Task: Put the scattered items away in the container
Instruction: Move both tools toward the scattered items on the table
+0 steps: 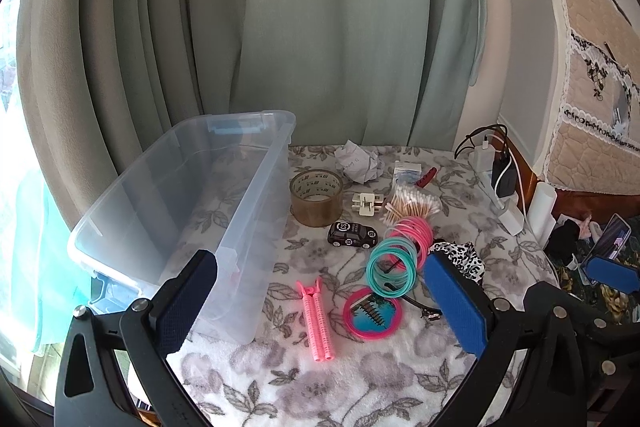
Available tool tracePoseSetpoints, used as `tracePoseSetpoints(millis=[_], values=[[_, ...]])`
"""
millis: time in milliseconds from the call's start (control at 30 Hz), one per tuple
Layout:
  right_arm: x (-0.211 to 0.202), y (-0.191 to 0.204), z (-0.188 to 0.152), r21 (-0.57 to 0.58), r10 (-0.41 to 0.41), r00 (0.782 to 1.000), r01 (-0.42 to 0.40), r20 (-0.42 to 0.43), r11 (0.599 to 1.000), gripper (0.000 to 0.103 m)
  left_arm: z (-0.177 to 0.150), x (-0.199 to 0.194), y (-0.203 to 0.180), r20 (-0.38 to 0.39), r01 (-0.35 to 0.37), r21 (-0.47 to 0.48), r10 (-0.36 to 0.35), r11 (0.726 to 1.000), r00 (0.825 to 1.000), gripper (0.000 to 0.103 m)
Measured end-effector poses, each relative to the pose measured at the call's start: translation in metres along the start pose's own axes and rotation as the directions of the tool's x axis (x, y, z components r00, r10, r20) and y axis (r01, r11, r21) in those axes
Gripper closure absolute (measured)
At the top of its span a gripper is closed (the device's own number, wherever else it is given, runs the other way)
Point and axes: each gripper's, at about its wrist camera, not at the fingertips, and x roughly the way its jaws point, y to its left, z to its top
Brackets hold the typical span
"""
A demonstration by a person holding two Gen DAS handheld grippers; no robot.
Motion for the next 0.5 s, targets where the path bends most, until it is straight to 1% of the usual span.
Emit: tracePoseSetpoints(millis=[333,500], values=[[0.006,0.0,-0.002,-0.01,-0.001,1.0,0.001,-0.01,1.0,0.0,-0.004,0.01,-0.003,-0.02,-0.021,0.013,0.021,1.0,1.0,0.0],[0.023,-0.005,-0.006,0.0,0.005,0.999,-0.005,-0.046,1.0,0.0,-0.009,0.024,-0.006,-0.049,-0.029,0.03,0.03,0.999,0.998,0.0]])
